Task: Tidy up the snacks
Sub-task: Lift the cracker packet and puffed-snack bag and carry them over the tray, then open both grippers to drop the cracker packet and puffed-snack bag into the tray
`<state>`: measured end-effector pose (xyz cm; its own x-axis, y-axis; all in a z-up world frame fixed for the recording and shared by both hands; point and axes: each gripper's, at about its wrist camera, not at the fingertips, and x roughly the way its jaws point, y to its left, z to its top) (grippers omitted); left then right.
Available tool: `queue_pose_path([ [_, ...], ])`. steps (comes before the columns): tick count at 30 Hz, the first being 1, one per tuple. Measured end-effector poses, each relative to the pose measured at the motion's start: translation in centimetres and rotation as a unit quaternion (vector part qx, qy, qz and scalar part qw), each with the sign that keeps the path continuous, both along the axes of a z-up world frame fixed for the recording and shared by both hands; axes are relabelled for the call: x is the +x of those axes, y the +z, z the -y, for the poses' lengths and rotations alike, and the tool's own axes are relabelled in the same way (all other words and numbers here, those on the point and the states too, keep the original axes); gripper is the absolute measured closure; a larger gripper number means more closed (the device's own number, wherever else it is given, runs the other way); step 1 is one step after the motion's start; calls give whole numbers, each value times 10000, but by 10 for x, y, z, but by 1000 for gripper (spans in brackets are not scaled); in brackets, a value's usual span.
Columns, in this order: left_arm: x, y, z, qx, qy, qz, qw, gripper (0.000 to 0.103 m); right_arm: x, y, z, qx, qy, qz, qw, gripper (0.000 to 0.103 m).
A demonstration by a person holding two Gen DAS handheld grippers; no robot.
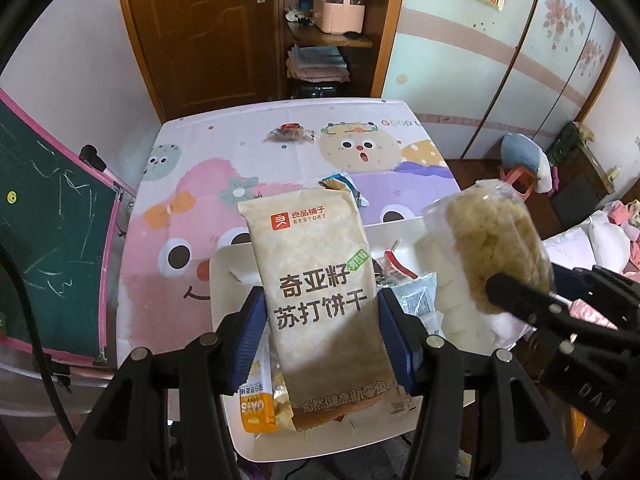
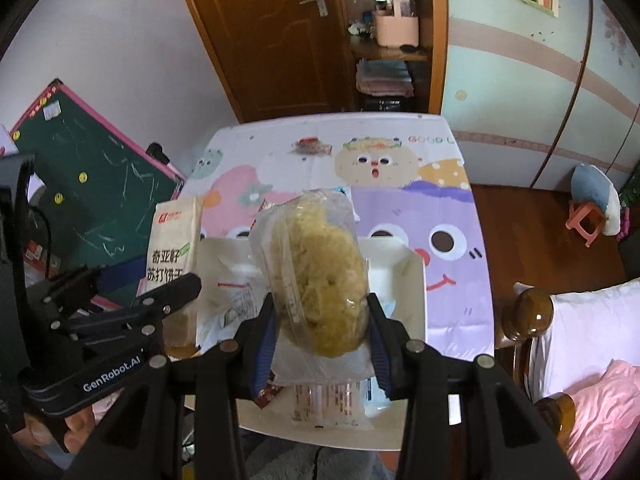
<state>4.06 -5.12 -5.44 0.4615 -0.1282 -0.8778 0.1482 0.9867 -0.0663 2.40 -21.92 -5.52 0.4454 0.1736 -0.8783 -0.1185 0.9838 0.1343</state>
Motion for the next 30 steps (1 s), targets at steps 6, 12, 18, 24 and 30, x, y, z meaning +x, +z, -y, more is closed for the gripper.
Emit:
queue_pose_path([
  [6,0,-5,-1,22,2,-70,10000,48,2,-5,-7,-42,78,-59,9999,61],
  [12,1,-12,-2,52,-5,-180,9998,48,5,-10,-11,-52,104,-156,9998,61],
  [18,1,-15,-3,53,-2,-264,9996,39,8,-13,-13,35,108,-270,9996,58],
  [24,3,-14,-11,93,233,-180,9995,15,7,-8,-3,146,-107,-183,9997,39],
  [30,3,-15,-14,39,252,-224,9994,15,6,-6,-4,147,-118,-132,9997,37],
])
